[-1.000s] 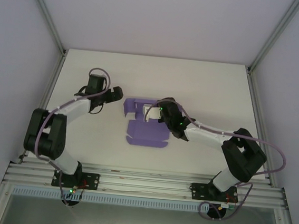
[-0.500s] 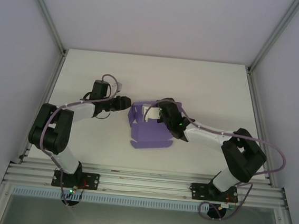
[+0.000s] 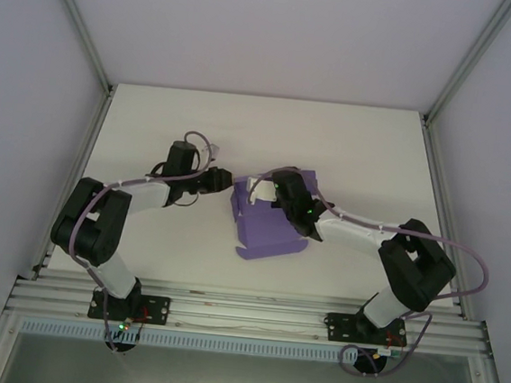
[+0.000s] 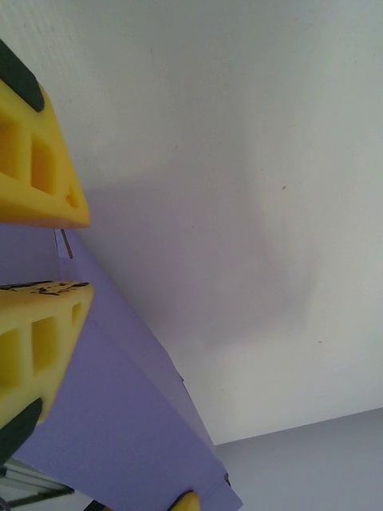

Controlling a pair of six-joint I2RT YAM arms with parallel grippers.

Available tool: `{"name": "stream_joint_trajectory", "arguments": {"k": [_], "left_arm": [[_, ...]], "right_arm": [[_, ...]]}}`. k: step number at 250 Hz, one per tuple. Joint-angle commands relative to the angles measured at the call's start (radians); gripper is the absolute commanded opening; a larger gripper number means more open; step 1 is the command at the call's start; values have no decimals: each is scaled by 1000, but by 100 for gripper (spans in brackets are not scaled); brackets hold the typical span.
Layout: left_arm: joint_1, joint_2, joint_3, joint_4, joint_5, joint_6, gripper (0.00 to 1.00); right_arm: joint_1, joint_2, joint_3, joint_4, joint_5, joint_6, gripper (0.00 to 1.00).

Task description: Assemble paper box

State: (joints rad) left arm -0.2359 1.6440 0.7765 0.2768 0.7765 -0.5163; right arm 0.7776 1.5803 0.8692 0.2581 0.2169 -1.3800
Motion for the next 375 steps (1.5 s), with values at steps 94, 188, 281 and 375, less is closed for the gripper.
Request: {"name": "stream_joint_trajectory", "arguments": {"k": [94,188,281,375], "left_arm": [[26,-259,-14,-457,-630,93,66],[37,-182,-35,-367,-427,178,49],[-36,-126,-24,-191,-220,192,45],[-84,-49,-16,-158,-228,241,43]], "right_arm": [[-4,23,1,70,70,111,0],[-5,18,11,39,59,153,0],[-4,32,20,-10,52,151,0],[-1,10,-17,-7,26,116,0]]}}
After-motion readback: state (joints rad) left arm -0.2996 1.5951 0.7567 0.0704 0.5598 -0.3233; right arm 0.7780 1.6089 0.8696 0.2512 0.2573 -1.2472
